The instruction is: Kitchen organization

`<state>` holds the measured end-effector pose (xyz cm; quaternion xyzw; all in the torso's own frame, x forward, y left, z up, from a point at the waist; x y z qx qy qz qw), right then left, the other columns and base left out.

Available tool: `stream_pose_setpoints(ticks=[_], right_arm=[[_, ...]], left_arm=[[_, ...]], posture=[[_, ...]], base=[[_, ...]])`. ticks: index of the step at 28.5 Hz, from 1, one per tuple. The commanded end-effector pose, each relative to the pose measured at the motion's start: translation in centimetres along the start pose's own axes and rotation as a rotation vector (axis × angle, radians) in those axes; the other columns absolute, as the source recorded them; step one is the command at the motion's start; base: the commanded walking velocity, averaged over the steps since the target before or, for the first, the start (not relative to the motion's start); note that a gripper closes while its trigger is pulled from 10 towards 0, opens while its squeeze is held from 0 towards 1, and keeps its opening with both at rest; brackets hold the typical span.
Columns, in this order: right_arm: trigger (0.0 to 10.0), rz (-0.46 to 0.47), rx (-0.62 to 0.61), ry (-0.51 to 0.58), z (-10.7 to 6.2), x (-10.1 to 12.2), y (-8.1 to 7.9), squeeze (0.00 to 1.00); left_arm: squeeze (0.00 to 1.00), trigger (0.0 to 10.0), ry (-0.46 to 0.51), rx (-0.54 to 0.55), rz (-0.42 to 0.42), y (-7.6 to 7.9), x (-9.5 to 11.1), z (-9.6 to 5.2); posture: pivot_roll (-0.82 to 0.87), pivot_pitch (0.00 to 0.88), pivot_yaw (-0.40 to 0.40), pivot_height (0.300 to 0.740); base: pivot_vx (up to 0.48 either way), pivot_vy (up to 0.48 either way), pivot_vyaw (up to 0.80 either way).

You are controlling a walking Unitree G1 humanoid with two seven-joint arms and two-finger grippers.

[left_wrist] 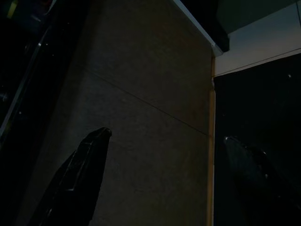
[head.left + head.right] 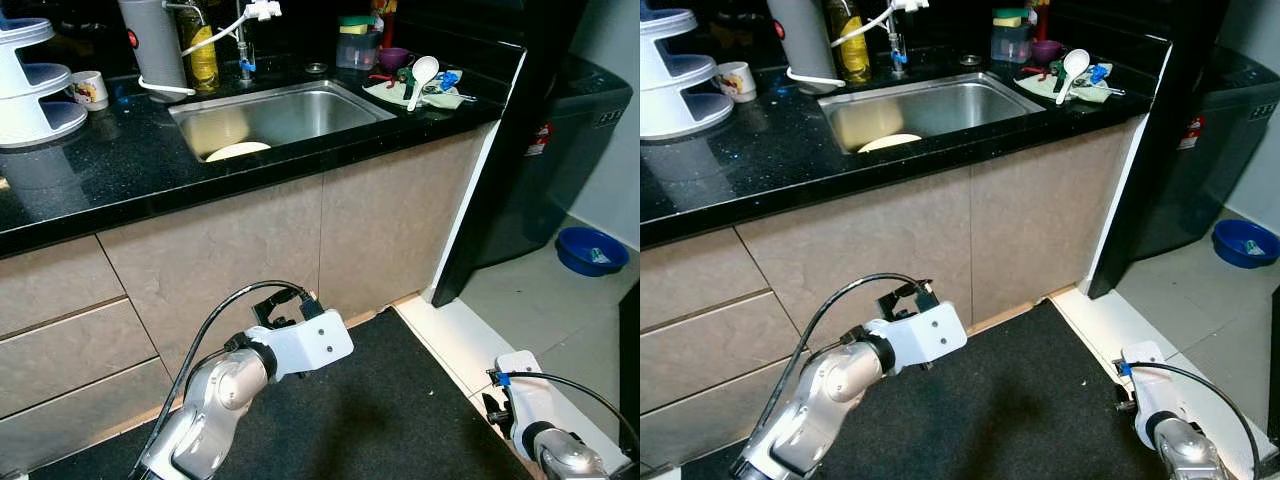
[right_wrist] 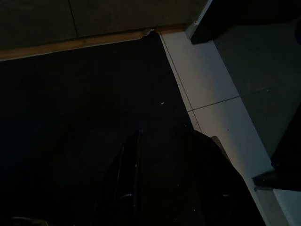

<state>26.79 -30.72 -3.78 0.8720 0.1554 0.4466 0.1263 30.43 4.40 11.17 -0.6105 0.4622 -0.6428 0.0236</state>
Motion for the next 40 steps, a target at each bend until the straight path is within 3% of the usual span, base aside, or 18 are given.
stream_pose_setpoints(ticks=[1,40], right_arm=[[10.0,0.018,-0.005,0.005,0.1,0.1,-0.22,0.0],[10.0,0.034,-0.007,-0.007,0.27,0.17,-0.24,0.0]], left_arm=[[0.0,10.0,-0.022,-0.013,0.003,0.33,-0.84,-0.15],[0.0,10.0,-0.024,-0.013,0.002,0.13,-1.05,-0.08]], posture=[[0.04,0.0,0.01,0.74],[0.04,0.0,-0.018,0.74]], base=[[0.0,0.0,0.0],[0.0,0.0,0.0]])
Point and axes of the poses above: a point about 5 cm out from each wrist's last joint towards the gripper, its own z axis pointing out of the wrist towards the gripper, its own x axis along the axis of the wrist's last joint, y = z × x, the point moved 5 cm from there along z, pointing out of the wrist towards the gripper, and after that the axes turned 8 degrees about -z, right-handed, at the moved point
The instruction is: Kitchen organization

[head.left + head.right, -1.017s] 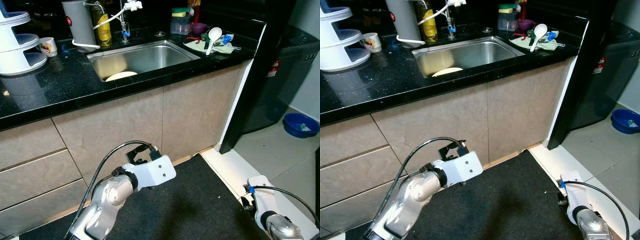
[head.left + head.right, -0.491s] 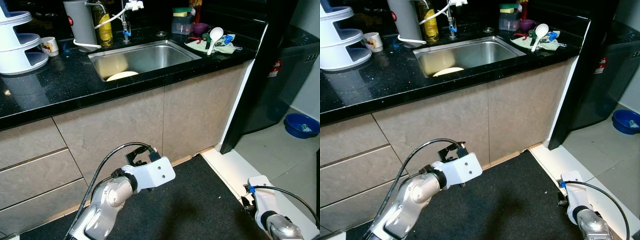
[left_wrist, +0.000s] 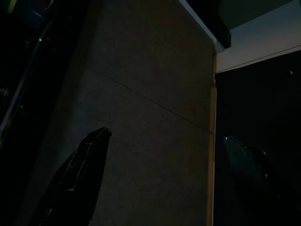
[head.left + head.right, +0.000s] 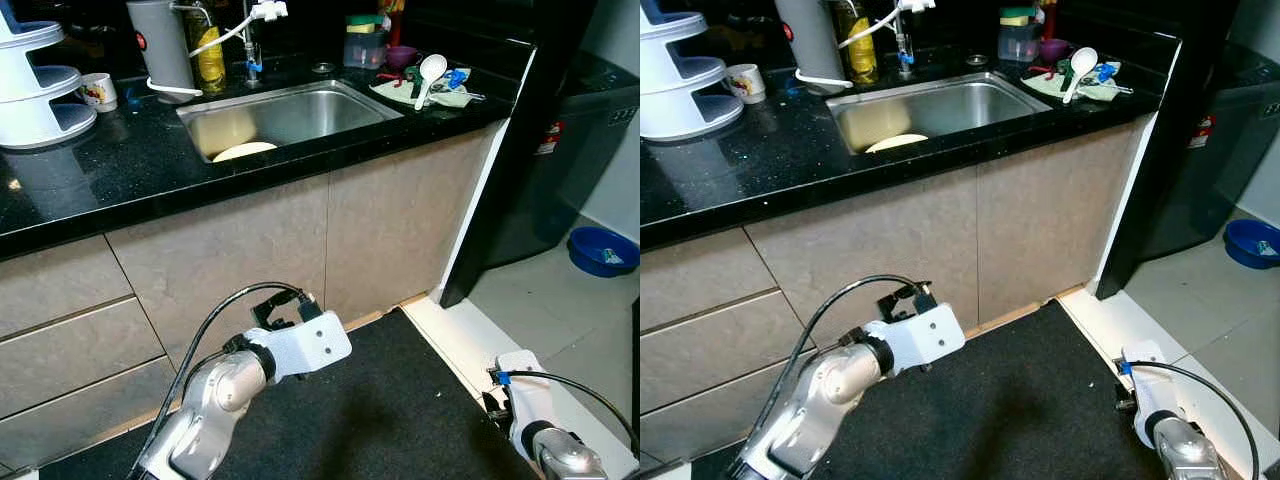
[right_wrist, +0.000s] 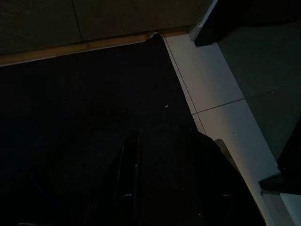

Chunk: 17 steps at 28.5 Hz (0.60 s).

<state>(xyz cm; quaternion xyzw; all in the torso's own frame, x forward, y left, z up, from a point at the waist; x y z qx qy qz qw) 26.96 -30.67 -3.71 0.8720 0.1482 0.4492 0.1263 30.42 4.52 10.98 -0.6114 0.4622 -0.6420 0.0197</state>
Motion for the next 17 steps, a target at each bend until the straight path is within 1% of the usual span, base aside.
stream_pose_setpoints(ticks=[1,17], right_arm=[[10.0,0.022,0.0,-0.011,0.19,0.01,-0.27,0.0],[10.0,0.024,-0.003,-0.015,0.34,0.12,-0.41,0.0]], left_arm=[[0.0,10.0,-0.026,-0.007,0.009,0.05,-0.89,-0.02],[0.0,10.0,-0.029,-0.008,0.006,-0.09,-1.2,0.17]], posture=[[0.04,0.0,-0.018,0.74],[0.04,0.0,-0.017,0.74]], base=[[0.0,0.0,0.0],[0.0,0.0,0.0]])
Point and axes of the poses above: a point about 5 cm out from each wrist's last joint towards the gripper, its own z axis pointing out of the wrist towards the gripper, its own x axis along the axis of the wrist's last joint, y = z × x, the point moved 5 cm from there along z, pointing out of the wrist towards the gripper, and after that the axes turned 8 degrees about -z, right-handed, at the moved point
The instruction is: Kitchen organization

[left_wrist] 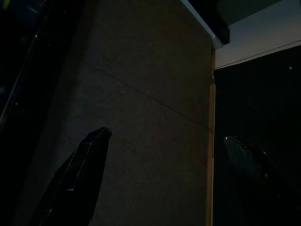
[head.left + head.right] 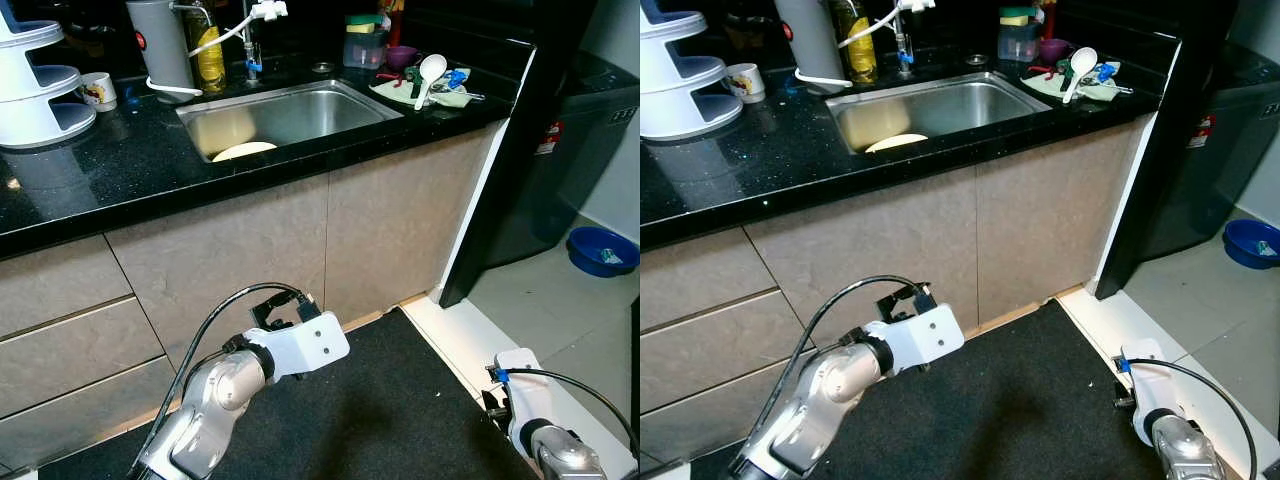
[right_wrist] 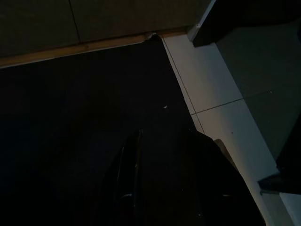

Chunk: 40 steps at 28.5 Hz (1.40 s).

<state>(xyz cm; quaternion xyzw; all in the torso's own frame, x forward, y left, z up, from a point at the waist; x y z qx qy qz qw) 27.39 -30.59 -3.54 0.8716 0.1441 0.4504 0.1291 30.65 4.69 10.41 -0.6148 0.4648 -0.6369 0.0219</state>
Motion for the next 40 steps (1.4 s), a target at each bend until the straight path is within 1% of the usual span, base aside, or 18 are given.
stream_pose_setpoints(ticks=[1,40], right_arm=[[10.0,0.018,0.006,-0.016,0.09,-0.26,-0.45,0.0],[10.0,0.011,0.007,-0.027,-0.07,-0.73,-0.44,0.0]], left_arm=[[0.0,10.0,-0.016,-0.002,0.003,-0.23,-0.59,0.01],[0.0,10.0,-0.014,-0.003,0.004,0.23,-0.59,0.03]], posture=[[0.04,0.0,-0.017,0.74],[0.04,0.0,-0.022,0.74]], base=[[0.0,0.0,0.0],[0.0,0.0,0.0]])
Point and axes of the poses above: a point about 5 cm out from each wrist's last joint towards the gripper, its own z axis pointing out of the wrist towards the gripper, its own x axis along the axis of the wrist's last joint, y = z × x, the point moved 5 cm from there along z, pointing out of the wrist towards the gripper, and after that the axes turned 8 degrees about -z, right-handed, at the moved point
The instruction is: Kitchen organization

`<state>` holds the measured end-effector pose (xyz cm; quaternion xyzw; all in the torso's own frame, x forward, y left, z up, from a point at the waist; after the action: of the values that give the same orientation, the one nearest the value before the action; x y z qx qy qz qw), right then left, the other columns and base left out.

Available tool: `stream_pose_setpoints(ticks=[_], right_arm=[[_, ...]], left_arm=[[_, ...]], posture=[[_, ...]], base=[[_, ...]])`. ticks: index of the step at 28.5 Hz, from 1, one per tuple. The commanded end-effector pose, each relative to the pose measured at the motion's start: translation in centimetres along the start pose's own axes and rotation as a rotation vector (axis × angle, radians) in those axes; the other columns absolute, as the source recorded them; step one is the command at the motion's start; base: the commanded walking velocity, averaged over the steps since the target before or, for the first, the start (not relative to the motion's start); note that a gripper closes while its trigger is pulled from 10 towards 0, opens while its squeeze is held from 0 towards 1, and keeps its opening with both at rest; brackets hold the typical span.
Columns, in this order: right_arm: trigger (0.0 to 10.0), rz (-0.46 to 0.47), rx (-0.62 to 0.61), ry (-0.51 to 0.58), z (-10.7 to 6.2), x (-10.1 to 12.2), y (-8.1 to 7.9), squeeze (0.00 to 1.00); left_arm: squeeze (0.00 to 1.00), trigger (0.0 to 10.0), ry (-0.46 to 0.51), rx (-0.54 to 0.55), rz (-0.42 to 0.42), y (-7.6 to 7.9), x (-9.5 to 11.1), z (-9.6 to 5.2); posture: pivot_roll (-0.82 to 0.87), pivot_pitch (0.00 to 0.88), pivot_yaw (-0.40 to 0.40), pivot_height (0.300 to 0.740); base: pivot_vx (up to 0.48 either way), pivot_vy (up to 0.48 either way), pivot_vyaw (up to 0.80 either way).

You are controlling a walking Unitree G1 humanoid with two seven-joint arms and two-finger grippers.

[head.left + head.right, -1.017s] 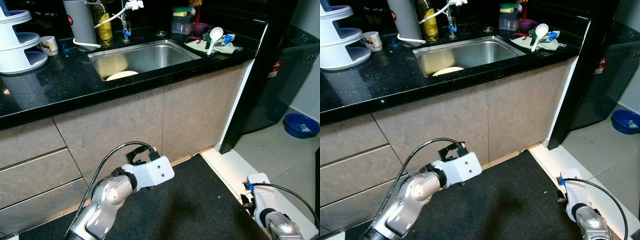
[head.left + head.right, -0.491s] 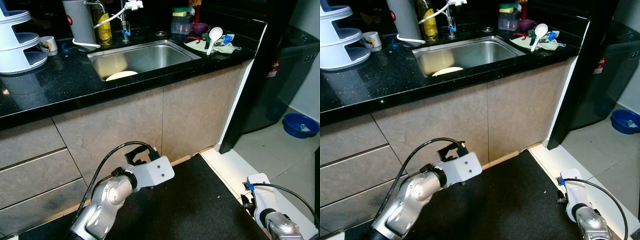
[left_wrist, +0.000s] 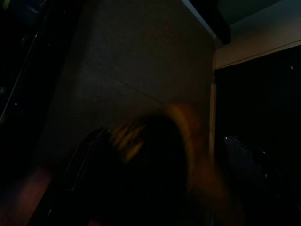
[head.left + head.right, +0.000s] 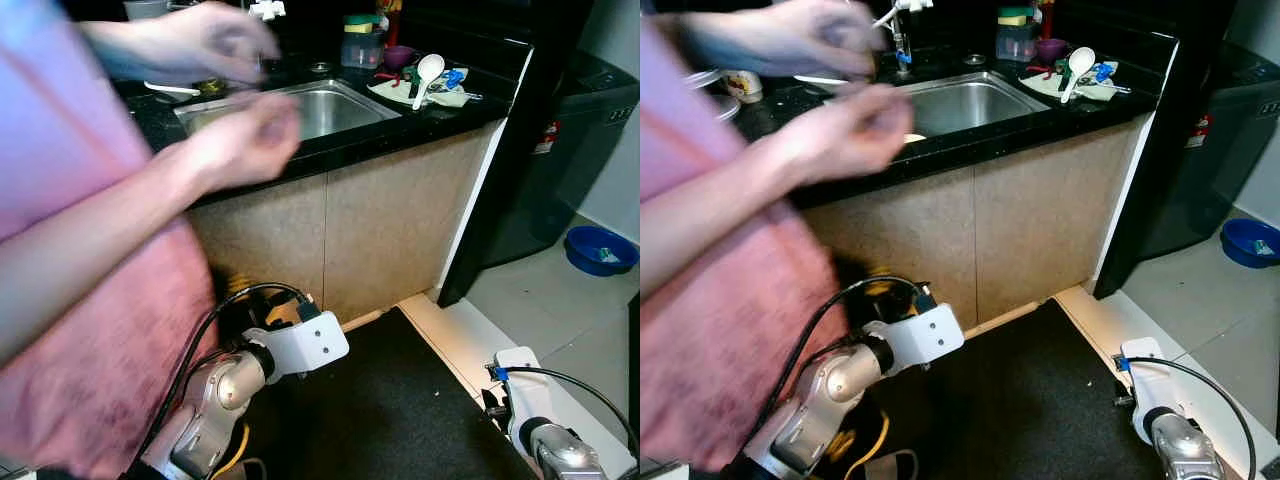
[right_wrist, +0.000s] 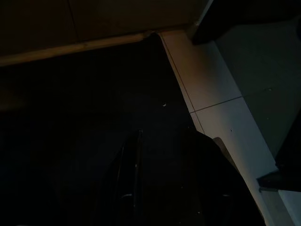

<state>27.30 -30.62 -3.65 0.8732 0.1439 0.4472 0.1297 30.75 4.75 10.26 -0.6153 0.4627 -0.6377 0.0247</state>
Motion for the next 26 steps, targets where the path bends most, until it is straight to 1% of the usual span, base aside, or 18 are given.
stream_pose_setpoints(ticks=[1,26], right_arm=[[10.0,0.012,0.008,-0.021,-0.07,-0.61,-0.43,0.0],[10.0,0.011,0.009,-0.031,-0.26,-1.16,-0.6,0.0]], left_arm=[[0.0,10.0,-0.011,-0.01,0.004,0.25,-0.42,-0.06],[0.0,10.0,-0.012,-0.013,0.001,0.76,-0.59,-0.27]], posture=[[0.04,0.0,-0.021,0.74],[0.03,0.0,-0.02,0.74]], base=[[0.0,0.0,0.0],[0.0,0.0,0.0]])
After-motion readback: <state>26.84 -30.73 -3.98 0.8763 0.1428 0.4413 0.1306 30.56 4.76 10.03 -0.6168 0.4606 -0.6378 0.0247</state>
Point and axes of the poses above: a point about 5 cm out from each wrist's last joint towards the gripper, its own z axis pointing out of the wrist towards the gripper, its own x axis along the axis of the wrist's last joint, y = z × x, the point moved 5 cm from there along z, pointing out of the wrist towards the gripper, and after that the axes turned 8 degrees about -z, right-handed, at the moved point
